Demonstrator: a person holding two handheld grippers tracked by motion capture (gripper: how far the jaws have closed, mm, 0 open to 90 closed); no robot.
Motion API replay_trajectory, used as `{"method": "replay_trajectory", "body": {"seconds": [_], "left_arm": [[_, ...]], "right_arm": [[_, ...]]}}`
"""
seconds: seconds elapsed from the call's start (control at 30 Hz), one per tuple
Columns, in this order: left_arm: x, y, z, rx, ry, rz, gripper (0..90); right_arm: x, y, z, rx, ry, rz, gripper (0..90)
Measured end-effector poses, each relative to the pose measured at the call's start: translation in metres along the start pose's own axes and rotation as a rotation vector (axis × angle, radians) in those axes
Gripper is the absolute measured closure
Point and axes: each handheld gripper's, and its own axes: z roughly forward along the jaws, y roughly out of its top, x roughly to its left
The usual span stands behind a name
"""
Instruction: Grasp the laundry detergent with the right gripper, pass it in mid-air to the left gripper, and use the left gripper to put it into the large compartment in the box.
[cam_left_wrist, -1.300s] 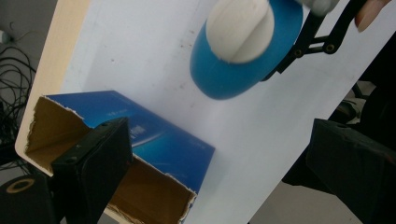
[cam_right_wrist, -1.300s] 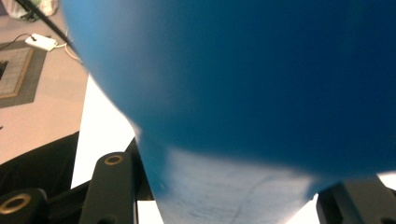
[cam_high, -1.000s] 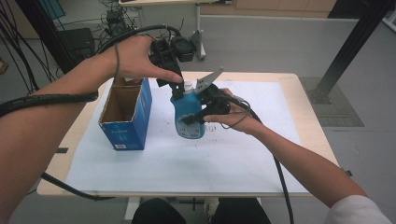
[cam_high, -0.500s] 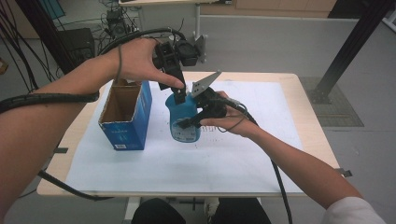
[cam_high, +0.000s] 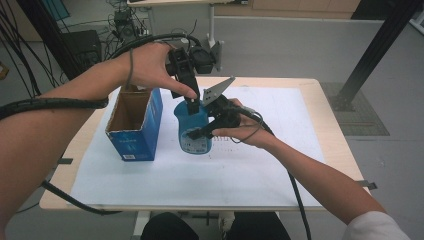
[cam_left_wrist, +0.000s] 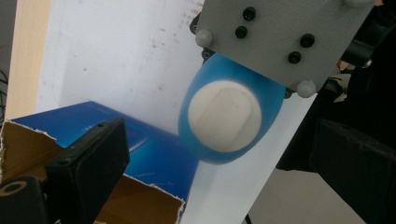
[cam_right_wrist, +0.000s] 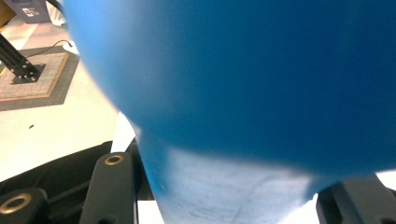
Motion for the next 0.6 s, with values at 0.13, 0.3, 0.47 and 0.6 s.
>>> {"method": "replay_trajectory", "body": {"seconds": [0.13, 0.3, 0.47, 0.6], "left_arm": [[0.000, -0.003, 0.001, -0.001, -0.004, 0.001, 5.3], [0.001, -0.006, 0.002, 0.004, -0.011, -0.003, 4.9], [0.001, -0.010, 0.003, 0.002, -0.014, 0.002, 4.9], [0.000, -0.011, 0.006, 0.008, -0.021, 0.012, 4.9]], "right_arm": [[0.001, 0.001, 0.002, 0.000, 0.000, -0.007, 44.0], [0.002, 0.004, 0.004, -0.010, 0.008, -0.011, 44.0], [0.004, 0.008, 0.005, -0.012, 0.016, -0.018, 44.0], [0.006, 0.010, 0.005, -0.016, 0.021, -0.024, 44.0]]}}
